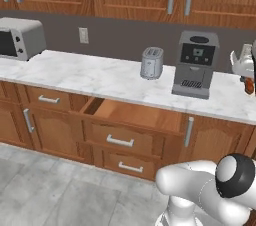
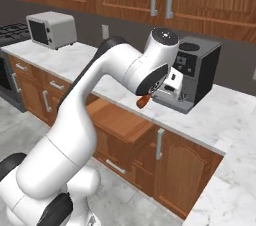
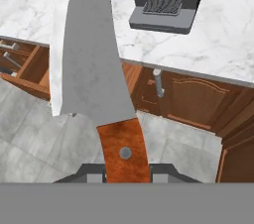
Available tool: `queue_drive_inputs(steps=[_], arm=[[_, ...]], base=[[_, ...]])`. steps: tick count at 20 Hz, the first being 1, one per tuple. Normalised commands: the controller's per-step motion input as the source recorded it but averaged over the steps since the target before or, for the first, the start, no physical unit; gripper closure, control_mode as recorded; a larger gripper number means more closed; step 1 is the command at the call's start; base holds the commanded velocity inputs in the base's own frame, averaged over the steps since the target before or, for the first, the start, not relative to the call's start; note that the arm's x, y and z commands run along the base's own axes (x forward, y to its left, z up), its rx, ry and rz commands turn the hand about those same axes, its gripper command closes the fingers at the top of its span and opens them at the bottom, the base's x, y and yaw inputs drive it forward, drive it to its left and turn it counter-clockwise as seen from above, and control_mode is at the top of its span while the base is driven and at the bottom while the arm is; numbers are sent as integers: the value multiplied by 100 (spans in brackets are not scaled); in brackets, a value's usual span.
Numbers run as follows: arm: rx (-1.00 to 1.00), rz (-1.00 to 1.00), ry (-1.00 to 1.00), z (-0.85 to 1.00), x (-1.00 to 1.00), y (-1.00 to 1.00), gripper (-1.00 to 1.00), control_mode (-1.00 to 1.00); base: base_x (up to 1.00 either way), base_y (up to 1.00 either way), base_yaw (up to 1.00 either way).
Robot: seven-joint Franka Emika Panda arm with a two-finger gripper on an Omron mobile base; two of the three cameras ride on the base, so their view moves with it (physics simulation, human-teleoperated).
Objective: Pick up the metallic utensils from the counter and place them in the open drawer. Make sure not to pick up any wooden utensils.
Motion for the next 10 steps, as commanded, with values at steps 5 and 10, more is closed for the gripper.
queue_drive_inputs(steps=[5, 10], arm=[[0, 0, 0, 0, 0, 0, 100, 100], [0, 0, 0, 0, 0, 0, 100, 100]], base=[[-82, -90, 32], [-34, -4, 16]])
